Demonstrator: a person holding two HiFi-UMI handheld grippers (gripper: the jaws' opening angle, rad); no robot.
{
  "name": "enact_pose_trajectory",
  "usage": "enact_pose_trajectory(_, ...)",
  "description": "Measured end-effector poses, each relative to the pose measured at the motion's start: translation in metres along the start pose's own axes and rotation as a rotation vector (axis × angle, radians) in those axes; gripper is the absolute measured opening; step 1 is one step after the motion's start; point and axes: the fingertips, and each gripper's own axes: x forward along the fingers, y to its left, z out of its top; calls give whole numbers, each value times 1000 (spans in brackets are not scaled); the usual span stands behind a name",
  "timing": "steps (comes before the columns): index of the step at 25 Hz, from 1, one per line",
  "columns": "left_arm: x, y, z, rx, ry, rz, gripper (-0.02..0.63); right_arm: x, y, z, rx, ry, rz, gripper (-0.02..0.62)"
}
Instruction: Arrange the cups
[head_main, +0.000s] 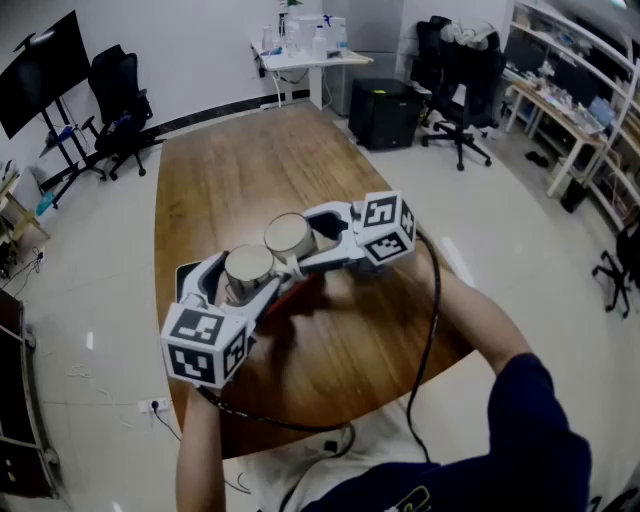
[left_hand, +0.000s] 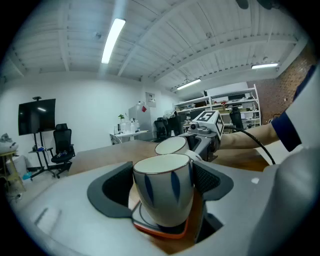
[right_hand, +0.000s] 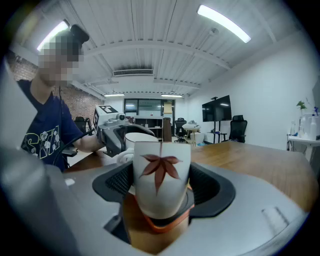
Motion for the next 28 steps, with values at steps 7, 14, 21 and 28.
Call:
enact_pose_trajectory(7,-34,-47,5,44,-33,18,379,-22,47,-3,9,58,-2,341)
enact_pose_trajectory(14,-61,-85,-9,0,-76,44,376,-30,92,-20,94,64,-36,341)
enact_pose_trajectory(21,-82,-92,-26,-57,-140,89,377,-46,101,-33,145,18,-152,341)
enact_pose_trajectory(28,-100,-96,-48,-21,-103,134,377,-58,114,-55,100,99,-257,334)
